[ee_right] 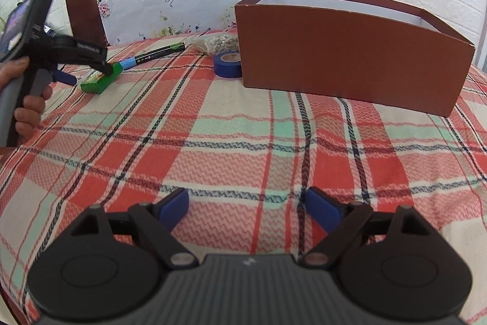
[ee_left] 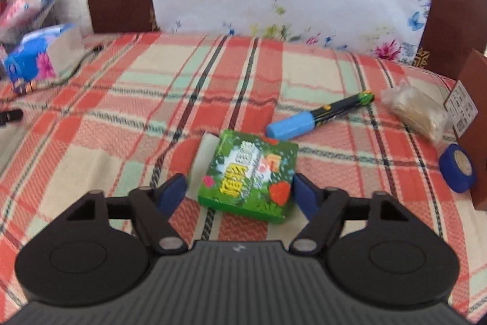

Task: Organize objects
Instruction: 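Move the left gripper out toward the green snack box on the table, then grasp the green snack box with the left gripper, then carry the green snack box into the brown box and open the left gripper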

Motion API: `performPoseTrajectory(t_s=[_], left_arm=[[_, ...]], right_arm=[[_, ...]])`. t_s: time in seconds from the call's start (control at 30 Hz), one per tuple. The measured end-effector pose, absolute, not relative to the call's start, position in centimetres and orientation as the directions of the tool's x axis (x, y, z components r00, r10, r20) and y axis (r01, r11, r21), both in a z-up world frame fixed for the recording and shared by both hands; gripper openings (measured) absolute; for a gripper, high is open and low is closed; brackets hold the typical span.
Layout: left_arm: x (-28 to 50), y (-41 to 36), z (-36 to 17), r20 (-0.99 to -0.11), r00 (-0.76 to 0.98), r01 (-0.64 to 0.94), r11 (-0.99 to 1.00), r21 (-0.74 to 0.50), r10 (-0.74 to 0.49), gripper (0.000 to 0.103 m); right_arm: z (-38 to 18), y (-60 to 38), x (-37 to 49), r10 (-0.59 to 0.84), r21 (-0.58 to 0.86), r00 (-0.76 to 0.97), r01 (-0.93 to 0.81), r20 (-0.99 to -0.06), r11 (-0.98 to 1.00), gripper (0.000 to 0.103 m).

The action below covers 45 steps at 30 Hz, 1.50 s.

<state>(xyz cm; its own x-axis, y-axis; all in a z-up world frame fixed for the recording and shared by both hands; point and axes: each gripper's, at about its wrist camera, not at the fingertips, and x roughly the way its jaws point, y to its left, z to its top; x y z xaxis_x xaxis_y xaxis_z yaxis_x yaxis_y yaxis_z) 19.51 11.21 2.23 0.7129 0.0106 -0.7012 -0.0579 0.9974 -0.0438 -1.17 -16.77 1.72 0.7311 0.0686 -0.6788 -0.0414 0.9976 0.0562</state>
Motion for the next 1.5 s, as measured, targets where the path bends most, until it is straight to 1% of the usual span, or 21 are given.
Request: performPoseTrajectory(t_s=[0.03, 0.07, 0.13, 0.3, 0.43, 0.5, 0.57, 0.6, 0.67, 0.77, 0.87, 0.93, 1.0, 1.03, 1.07, 1.1, 1.13, 1.2, 1.27, 1.4, 1.5], left_arm=[[19.3, 11.4, 2.3, -0.709, 0.705, -0.052, 0.996, -0.07, -0.013, 0.065], [18.8, 11.2, 2.4, -0.711, 0.702, -0.041, 0.996, -0.084, -0.031, 0.065], [17.2, 10.2, 2.5, -0.719, 0.687, 0.021, 0.993, -0.12, -0.102, 0.065], [10.7, 4.2, 2.2, -0.717, 0.642, 0.249, 0.958, -0.142, -0.273, 0.066], [6.0, -0.6, 2.4, -0.72, 0.531, 0.489, 0.855, -0.171, -0.448, 0.069], [4.5, -1.9, 2.7, -0.72, 0.521, 0.554, 0.823, -0.123, -0.458, 0.069], [3.6, -2.2, 3.5, -0.712, 0.541, 0.573, 0.816, -0.075, -0.446, 0.071], [3.3, -1.9, 4.1, -0.709, 0.549, 0.576, 0.815, -0.064, -0.443, 0.074], [3.0, -0.9, 5.3, -0.698, 0.563, 0.561, 0.825, -0.07, -0.442, 0.078], [3.3, 1.1, 6.4, -0.694, 0.562, 0.513, 0.848, -0.135, -0.451, 0.079], [4.7, 0.3, 5.4, -0.733, 0.518, 0.468, 0.864, -0.188, -0.44, 0.078], [5.3, -0.2, 4.3, -0.771, 0.474, 0.444, 0.872, -0.208, -0.425, 0.07], [6.0, -0.2, 3.0, -0.79, 0.416, 0.425, 0.864, -0.269, -0.45, 0.064], [6.2, -0.3, 2.8, -0.781, 0.42, 0.417, 0.862, -0.287, -0.463, 0.057], [6.3, -0.4, 2.9, -0.769, 0.423, 0.425, 0.855, -0.298, -0.479, 0.047], [6.5, -0.6, 3.1, -0.763, 0.409, 0.436, 0.842, -0.319, -0.501, 0.036], [6.6, -1.0, 3.6, -0.759, 0.414, 0.443, 0.84, -0.314, -0.503, 0.033], [6.7, -1.9, 5.2, -0.736, 0.444, 0.482, 0.828, -0.285, -0.511, 0.032], [7.0, -3.2, 7.3, -0.694, 0.487, 0.523, 0.813, -0.254, -0.531, 0.032], [8.4, -6.4, 11.2, -0.6, 0.575, 0.573, 0.797, -0.191, -0.557, 0.033], [10.3, -8.9, 12.6, -0.558, 0.627, 0.58, 0.804, -0.132, -0.544, 0.034]], right_arm=[[1.8, -16.8, -1.2, 0.067, 0.054, 0.732, -0.041, -0.678, 0.998, 0.086], [1.8, -16.7, -1.3, 0.063, 0.048, 0.734, -0.042, -0.676, 0.998, 0.085], [2.1, -16.6, -1.4, 0.049, 0.028, 0.748, -0.041, -0.662, 0.999, 0.079], [2.4, -16.1, -1.6, 0.084, 0.027, 0.756, -0.088, -0.649, 0.996, 0.08], [2.3, -14.5, -2.4, 0.144, -0.009, 0.747, -0.197, -0.649, 0.98, 0.082], [2.4, -13.6, -3.0, 0.163, -0.034, 0.747, -0.241, -0.644, 0.97, 0.082], [2.5, -13.2, -3.5, 0.161, -0.062, 0.754, -0.258, -0.637, 0.964, 0.083], [2.5, -13.1, -3.5, 0.157, -0.069, 0.758, -0.257, -0.633, 0.964, 0.083], [2.7, -13.5, -3.5, 0.156, -0.062, 0.762, -0.249, -0.629, 0.966, 0.084], [3.0, -14.0, -2.9, 0.166, -0.049, 0.763, -0.25, -0.624, 0.967, 0.085], [2.9, -13.9, -1.8, 0.189, -0.035, 0.759, -0.268, -0.622, 0.963, 0.085], [2.6, -13.7, -0.9, 0.196, -0.033, 0.751, -0.279, -0.63, 0.96, 0.085], [2.1, -13.3, -0.1, 0.213, -0.025, 0.729, -0.302, -0.651, 0.953, 0.085], [1.8, -13.1, 0.2, 0.219, -0.024, 0.721, -0.311, -0.658, 0.95, 0.081], [1.6, -13.1, 0.3, 0.232, -0.014, 0.717, -0.319, -0.657, 0.948, 0.077], [1.7, -13.1, 0.2, 0.246, -0.003, 0.722, -0.324, -0.647, 0.946, 0.068], [1.9, -13.0, 0.0, 0.228, -0.018, 0.733, -0.311, -0.641, 0.95, 0.064], [2.4, -12.9, -0.4, 0.185, -0.079, 0.782, -0.286, -0.595, 0.955, 0.062], [3.7, -13.4, -0.5, 0.143, -0.126, 0.841, -0.242, -0.522, 0.962, 0.062], [6.9, -15.5, 1.3, 0.062, -0.142, 0.93, -0.121, -0.362, 0.982, 0.063], [8.7, -17.1, 3.8, 0.017, -0.124, 0.952, -0.057, -0.305, 0.991, 0.063]])
